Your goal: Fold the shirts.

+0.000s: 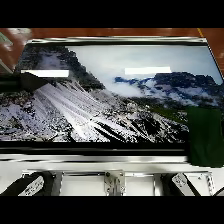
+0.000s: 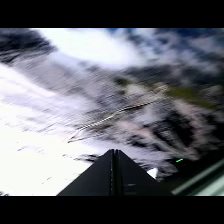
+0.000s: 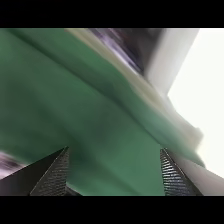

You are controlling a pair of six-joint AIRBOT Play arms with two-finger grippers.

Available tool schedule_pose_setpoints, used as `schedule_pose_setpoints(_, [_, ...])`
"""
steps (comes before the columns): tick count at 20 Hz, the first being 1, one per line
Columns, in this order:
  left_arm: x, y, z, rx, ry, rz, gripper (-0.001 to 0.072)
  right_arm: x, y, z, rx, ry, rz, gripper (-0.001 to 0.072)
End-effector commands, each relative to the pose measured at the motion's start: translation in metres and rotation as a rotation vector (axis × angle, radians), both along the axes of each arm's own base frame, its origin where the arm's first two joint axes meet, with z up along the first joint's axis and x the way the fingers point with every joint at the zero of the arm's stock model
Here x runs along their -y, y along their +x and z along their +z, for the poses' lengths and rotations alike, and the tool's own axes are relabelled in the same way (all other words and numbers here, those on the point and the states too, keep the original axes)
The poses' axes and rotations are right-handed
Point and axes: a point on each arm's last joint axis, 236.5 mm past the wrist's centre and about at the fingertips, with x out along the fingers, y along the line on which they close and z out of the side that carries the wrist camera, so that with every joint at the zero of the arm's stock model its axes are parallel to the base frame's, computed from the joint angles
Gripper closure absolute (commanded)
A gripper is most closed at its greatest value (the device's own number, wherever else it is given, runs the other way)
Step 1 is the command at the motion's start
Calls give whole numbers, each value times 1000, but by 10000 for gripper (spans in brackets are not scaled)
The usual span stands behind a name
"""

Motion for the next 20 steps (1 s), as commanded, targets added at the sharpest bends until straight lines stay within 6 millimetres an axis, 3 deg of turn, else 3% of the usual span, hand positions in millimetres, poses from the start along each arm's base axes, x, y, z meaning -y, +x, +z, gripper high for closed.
schedule_pose_setpoints(1, [-35,19,-57,-88,450,123,670,-57,118,90,321,-123,289,38])
schedule_pose_setpoints(2, [-34,16,-76,-156,601,83,670,-102,139,84,299,-100,424,38])
schedule_pose_setpoints(4, [-14,4,-112,-319,824,-70,651,-196,151,41,148,28,630,38])
schedule_pose_setpoints(5, [10,0,-130,-371,849,-178,381,-231,148,17,66,102,677,37])
schedule_pose_setpoints(6, [35,-5,-144,-411,819,-262,254,-259,140,-6,-32,152,749,37])
schedule_pose_setpoints(7, [60,-10,-155,-442,743,-317,212,-275,132,-22,-109,192,792,37])
schedule_pose_setpoints(8, [76,-11,-158,-456,672,-325,61,-284,125,-33,-169,220,821,37])
schedule_pose_setpoints(9, [82,-6,-157,-454,619,-293,32,-287,121,-38,-199,234,829,37])
schedule_pose_setpoints(14, [58,16,-147,-431,568,-172,43,-289,123,-36,-182,239,824,37])
schedule_pose_setpoints(20, [57,22,-148,-415,564,-163,50,-289,123,-36,-182,240,824,37])
